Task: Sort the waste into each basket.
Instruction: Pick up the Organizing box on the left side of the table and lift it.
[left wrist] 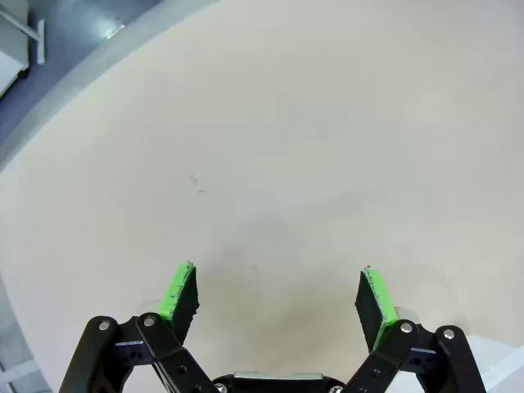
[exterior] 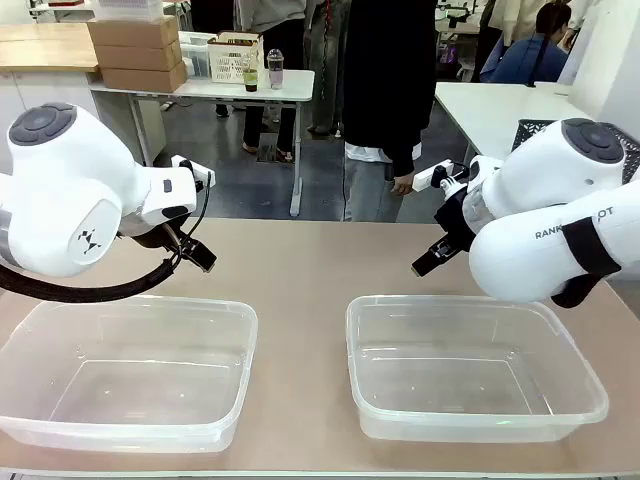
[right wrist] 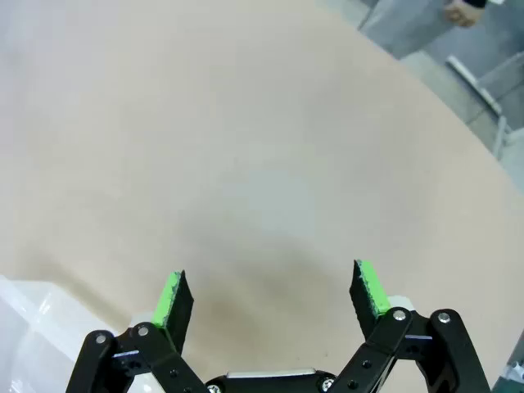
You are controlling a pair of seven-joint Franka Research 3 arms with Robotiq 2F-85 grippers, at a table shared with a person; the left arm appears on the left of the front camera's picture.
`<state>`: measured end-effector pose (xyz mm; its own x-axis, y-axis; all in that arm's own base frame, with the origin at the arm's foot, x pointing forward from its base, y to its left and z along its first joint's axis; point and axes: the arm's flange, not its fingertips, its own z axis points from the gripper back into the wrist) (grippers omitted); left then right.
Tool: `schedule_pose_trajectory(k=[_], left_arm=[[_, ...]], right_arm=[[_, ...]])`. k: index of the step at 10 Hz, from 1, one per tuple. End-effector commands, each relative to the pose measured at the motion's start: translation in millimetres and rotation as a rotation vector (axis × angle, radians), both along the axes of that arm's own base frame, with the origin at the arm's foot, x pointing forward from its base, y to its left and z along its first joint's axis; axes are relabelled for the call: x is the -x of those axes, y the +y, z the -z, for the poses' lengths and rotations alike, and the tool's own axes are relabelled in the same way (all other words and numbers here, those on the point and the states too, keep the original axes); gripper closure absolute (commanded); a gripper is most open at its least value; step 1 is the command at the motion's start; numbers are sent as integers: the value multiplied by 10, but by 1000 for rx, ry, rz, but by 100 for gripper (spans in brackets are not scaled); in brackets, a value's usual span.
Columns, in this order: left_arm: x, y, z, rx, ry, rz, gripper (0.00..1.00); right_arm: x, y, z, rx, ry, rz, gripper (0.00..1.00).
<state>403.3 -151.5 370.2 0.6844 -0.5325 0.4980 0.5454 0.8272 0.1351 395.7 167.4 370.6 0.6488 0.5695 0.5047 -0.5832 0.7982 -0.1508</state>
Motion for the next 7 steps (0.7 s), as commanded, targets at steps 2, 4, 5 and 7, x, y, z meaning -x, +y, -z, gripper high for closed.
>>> schedule_pose_trajectory(k=[2, 4, 5, 7], left_arm=[[0, 0, -1, 0, 0, 0, 0], [0, 0, -1, 0, 0, 0, 0], [0, 0, -1, 0, 0, 0, 0], [0, 0, -1, 0, 0, 0, 0]], right_arm=[[0, 0, -1, 0, 0, 0, 0], [0, 0, -1, 0, 0, 0, 0], [0, 0, -1, 0, 0, 0, 0], [0, 0, -1, 0, 0, 0, 0]])
